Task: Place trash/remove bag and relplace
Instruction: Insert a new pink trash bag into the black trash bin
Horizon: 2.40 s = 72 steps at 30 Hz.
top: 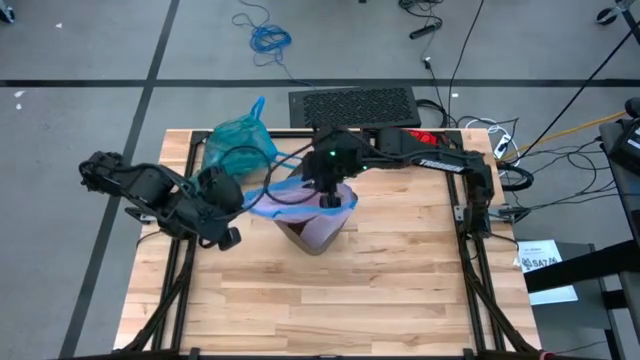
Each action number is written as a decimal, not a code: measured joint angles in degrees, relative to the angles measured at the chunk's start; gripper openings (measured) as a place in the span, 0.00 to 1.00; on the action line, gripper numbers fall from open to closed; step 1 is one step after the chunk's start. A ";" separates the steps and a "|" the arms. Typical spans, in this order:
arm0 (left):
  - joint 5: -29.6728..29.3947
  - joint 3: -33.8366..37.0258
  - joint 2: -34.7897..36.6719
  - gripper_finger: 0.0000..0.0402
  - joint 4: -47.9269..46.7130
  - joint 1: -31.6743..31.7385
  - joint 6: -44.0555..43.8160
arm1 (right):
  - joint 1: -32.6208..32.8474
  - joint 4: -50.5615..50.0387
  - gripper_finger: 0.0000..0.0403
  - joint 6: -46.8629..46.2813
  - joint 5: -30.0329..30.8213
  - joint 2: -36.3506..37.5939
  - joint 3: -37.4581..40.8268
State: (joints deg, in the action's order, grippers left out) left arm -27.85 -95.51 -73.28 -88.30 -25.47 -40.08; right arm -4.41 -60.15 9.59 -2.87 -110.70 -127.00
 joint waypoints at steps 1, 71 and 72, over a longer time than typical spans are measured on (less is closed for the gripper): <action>-0.68 -0.24 0.00 0.00 0.55 -0.10 0.10 | -0.31 1.56 0.18 0.06 -1.58 0.05 0.00; -13.52 -2.97 1.09 0.00 9.90 -3.83 -1.56 | -8.60 12.14 0.51 -0.65 -21.03 -11.51 0.00; -13.52 -2.97 1.09 0.00 9.91 -3.83 -1.59 | -8.32 11.64 0.44 0.00 -20.67 -11.84 0.10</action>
State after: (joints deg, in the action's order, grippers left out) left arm -41.36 -98.48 -72.18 -78.39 -29.30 -41.67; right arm -12.74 -48.51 9.59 -23.54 -122.54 -126.89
